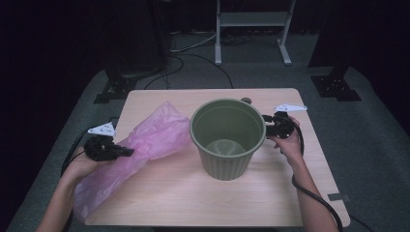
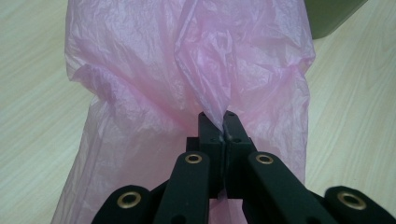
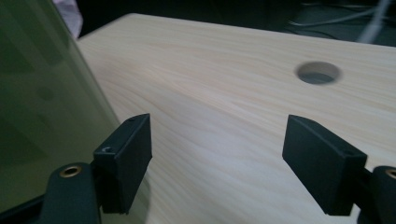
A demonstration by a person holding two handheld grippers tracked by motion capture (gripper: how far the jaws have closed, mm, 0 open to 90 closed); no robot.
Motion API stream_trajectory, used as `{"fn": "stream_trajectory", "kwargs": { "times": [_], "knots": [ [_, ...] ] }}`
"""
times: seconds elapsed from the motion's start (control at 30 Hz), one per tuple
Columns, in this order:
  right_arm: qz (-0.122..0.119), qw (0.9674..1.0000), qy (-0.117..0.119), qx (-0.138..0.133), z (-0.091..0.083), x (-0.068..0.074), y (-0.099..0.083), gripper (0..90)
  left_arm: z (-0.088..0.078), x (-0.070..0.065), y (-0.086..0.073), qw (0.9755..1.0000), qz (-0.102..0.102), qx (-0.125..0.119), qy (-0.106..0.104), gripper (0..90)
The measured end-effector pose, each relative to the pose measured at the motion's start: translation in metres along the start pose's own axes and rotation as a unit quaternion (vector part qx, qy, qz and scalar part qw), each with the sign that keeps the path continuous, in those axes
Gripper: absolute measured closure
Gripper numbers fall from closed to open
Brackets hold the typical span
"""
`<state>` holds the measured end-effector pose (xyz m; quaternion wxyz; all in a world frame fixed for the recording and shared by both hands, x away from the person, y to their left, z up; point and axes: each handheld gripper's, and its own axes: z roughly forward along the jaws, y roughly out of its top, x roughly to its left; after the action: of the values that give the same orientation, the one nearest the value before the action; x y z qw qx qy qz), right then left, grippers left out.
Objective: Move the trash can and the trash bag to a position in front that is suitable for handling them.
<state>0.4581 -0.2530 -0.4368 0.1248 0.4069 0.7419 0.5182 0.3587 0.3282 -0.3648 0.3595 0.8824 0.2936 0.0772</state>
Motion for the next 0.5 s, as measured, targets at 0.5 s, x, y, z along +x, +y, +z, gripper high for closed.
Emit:
{"fn": "stream_trajectory", "kwargs": {
  "times": [0.5],
  "knots": [
    [-0.074, 0.9829, 0.158, 0.060, 0.020, 0.049, -0.015, 33.0, -0.046, -0.001, 0.033, 0.9986, 0.019, -0.044, 0.024, 89.0]
  ]
}}
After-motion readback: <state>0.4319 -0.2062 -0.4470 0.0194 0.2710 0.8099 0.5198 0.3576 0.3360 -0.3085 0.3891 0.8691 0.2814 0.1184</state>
